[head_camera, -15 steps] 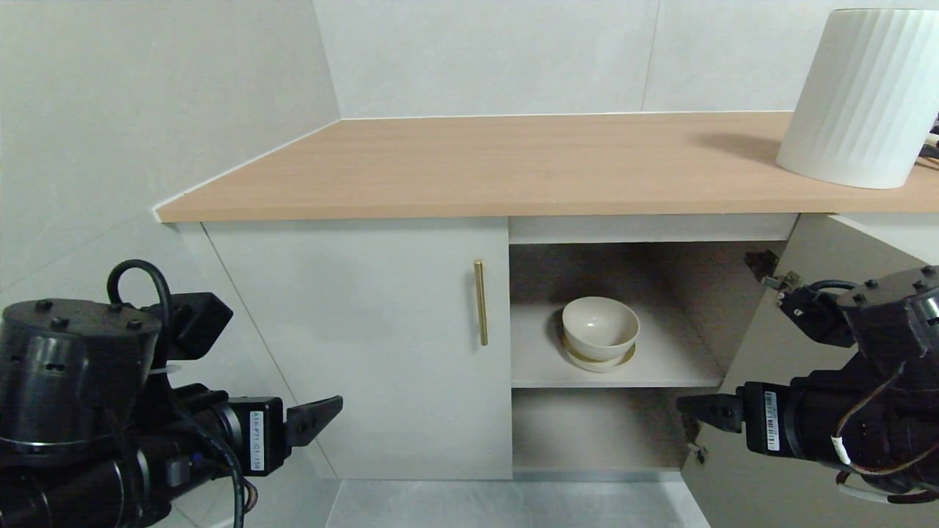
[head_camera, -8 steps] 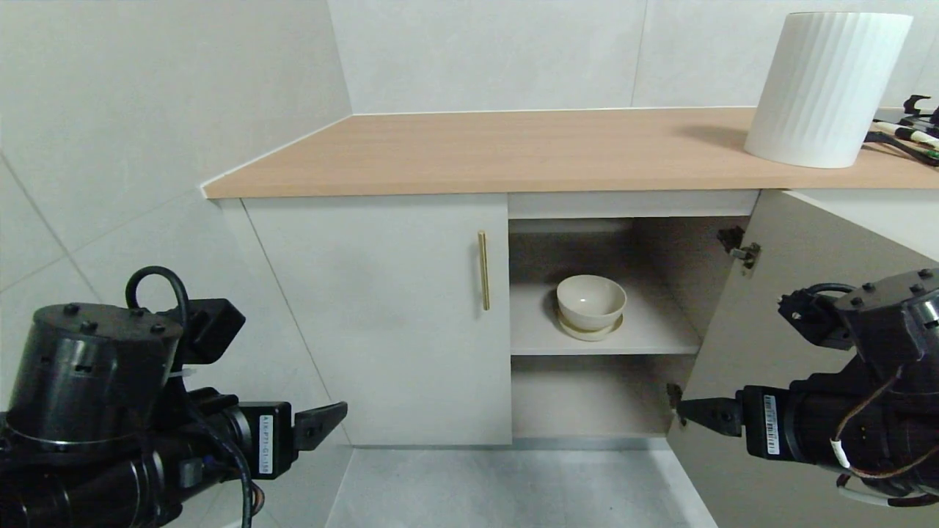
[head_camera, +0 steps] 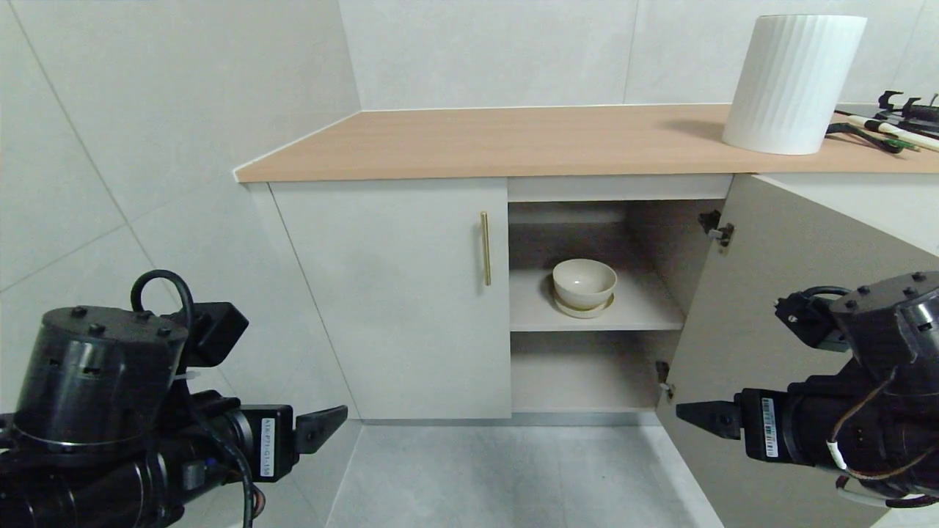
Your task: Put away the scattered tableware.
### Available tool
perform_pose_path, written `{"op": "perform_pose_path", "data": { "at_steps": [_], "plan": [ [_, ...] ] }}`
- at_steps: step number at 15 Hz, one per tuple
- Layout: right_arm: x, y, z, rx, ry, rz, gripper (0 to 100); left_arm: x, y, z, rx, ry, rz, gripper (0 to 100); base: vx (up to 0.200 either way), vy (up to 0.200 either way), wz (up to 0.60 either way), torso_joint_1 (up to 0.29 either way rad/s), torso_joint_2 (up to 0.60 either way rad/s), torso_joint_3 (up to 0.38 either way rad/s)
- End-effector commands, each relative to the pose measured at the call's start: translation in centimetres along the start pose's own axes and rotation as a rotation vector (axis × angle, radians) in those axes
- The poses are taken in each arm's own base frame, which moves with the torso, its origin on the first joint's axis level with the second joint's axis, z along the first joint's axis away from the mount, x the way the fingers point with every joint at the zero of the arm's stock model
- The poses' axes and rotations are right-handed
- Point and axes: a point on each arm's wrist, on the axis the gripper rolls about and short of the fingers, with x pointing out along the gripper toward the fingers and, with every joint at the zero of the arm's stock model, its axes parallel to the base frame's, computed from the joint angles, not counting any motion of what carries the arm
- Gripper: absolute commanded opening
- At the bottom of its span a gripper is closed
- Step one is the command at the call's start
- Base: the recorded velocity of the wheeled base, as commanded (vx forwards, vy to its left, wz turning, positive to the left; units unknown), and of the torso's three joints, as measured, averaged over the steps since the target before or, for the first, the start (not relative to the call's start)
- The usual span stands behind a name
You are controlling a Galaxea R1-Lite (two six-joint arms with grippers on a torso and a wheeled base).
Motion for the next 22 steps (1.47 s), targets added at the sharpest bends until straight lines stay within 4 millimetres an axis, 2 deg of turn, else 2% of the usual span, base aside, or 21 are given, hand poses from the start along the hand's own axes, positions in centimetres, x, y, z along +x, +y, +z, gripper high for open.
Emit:
{"op": "perform_pose_path", "data": {
  "at_steps": [1,12,22],
  "plan": [
    [0.1,0.0,-0.1,-0.002,0.006,-0.002,100,0.1,0.0,0.0,0.002,0.003,0.001,100,0.000,0.000,0.00,0.000,0.00,0.000],
    [-0.1,-0.1,-0.1,-0.007,0.005,-0.007,100,0.0,0.0,0.0,0.001,0.002,0.000,100,0.000,0.000,0.00,0.000,0.00,0.000],
    [-3.0,-1.9,-1.7,-0.197,0.128,-0.084,100,0.0,0.0,0.0,0.003,0.002,0.000,100,0.000,-0.200,0.00,0.005,0.00,0.000]
  ]
}}
